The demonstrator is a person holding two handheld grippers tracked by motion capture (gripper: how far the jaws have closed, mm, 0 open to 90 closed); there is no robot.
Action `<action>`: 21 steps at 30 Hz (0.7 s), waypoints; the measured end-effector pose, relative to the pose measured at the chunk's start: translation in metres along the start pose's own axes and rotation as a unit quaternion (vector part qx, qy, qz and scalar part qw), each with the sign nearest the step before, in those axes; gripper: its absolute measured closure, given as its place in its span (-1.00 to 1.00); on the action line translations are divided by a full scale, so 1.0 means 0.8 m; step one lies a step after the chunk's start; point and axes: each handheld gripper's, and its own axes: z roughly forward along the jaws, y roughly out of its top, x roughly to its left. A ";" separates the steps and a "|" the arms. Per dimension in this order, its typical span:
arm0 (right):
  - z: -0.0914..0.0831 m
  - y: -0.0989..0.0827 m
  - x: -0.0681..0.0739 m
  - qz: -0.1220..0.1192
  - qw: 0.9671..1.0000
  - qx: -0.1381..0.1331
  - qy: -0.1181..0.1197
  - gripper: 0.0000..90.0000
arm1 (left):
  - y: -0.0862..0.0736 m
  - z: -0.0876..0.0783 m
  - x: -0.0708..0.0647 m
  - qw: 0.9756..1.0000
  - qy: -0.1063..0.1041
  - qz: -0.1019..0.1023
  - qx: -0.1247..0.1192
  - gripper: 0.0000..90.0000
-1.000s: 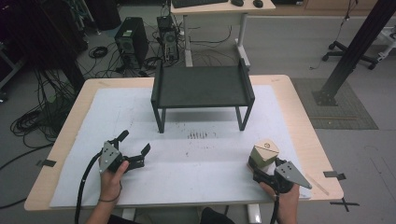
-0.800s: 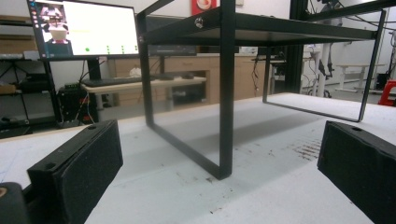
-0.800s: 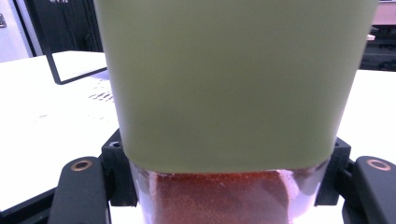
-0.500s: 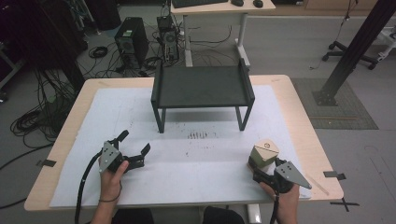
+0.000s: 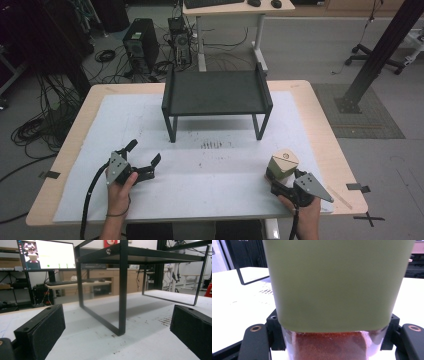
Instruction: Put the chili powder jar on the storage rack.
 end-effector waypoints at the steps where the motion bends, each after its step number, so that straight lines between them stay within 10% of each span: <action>1: 0.000 0.000 0.000 0.000 1.000 0.000 0.000 -0.33 | 0.000 0.000 0.000 1.000 0.001 0.001 0.000 -1.00; 21: 0.000 0.000 -0.001 0.002 1.000 0.001 0.002 -0.33 | 0.000 0.000 0.000 1.000 0.000 -0.001 0.001 -0.99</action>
